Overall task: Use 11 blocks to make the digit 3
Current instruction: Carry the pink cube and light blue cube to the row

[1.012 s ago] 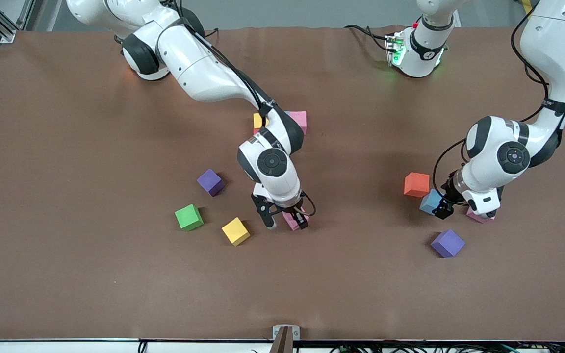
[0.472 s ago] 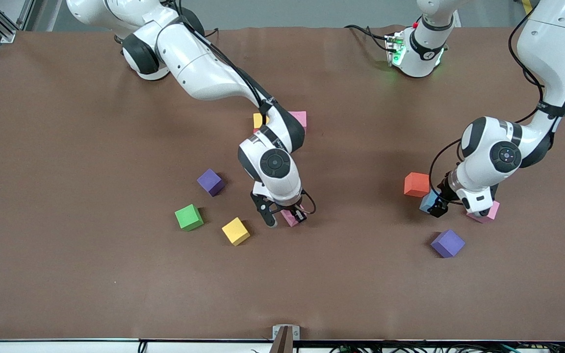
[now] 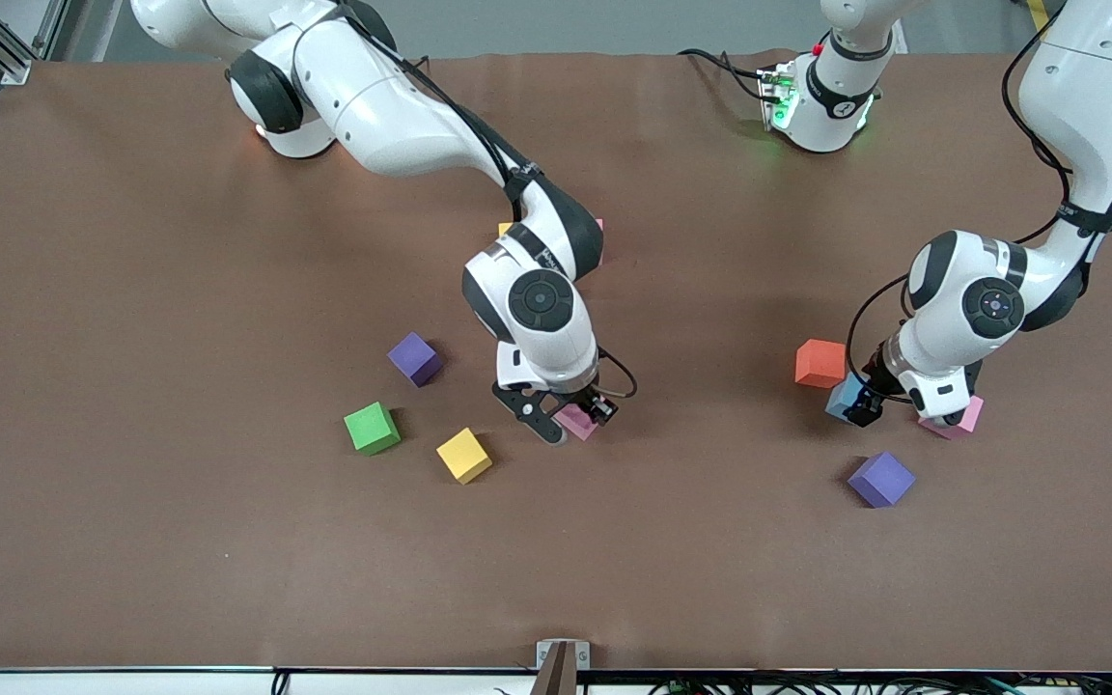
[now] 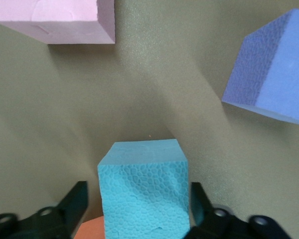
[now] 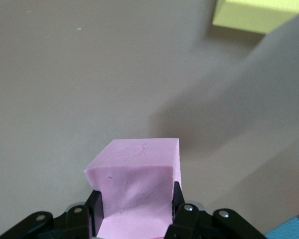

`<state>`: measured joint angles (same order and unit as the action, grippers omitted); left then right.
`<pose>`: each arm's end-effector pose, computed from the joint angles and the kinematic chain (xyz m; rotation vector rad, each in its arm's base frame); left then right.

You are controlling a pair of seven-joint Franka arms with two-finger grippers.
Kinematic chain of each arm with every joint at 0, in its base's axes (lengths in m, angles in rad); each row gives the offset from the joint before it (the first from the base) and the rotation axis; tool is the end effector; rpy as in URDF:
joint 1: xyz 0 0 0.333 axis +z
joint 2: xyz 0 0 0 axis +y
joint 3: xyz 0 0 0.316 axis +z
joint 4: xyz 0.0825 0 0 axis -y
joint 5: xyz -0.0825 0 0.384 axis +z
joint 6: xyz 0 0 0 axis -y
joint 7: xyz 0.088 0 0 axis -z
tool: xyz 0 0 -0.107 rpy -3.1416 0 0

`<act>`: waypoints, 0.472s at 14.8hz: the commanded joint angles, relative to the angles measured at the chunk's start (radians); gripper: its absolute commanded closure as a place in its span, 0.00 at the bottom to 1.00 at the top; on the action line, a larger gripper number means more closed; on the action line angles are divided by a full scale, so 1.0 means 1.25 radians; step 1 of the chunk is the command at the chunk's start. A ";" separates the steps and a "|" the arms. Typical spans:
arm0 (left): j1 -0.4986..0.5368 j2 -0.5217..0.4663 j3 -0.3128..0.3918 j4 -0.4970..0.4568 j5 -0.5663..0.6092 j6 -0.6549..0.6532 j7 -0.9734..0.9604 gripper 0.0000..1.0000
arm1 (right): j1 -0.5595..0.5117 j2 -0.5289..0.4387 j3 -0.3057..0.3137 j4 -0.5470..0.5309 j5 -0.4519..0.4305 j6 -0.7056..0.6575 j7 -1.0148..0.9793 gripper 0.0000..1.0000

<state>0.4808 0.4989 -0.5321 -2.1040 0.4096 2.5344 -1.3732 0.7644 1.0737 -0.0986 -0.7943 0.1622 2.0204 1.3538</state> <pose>0.5800 -0.0333 0.2099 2.6999 1.5489 0.0289 0.6083 0.5378 0.2870 -2.7991 1.0043 -0.0358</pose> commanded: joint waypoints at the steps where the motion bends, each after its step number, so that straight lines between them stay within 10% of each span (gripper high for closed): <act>1: 0.009 0.011 -0.003 -0.001 0.022 0.027 -0.017 0.44 | -0.002 -0.056 0.008 -0.045 0.000 -0.033 -0.073 0.98; 7: 0.004 -0.009 -0.009 0.045 0.022 -0.021 -0.062 0.64 | -0.016 -0.116 0.031 -0.107 0.032 -0.077 -0.262 0.98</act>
<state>0.4828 0.5027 -0.5320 -2.0829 0.4103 2.5532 -1.4106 0.7634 1.0037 -0.0935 -0.8164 0.1752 1.9172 1.1025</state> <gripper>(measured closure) 0.458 0.445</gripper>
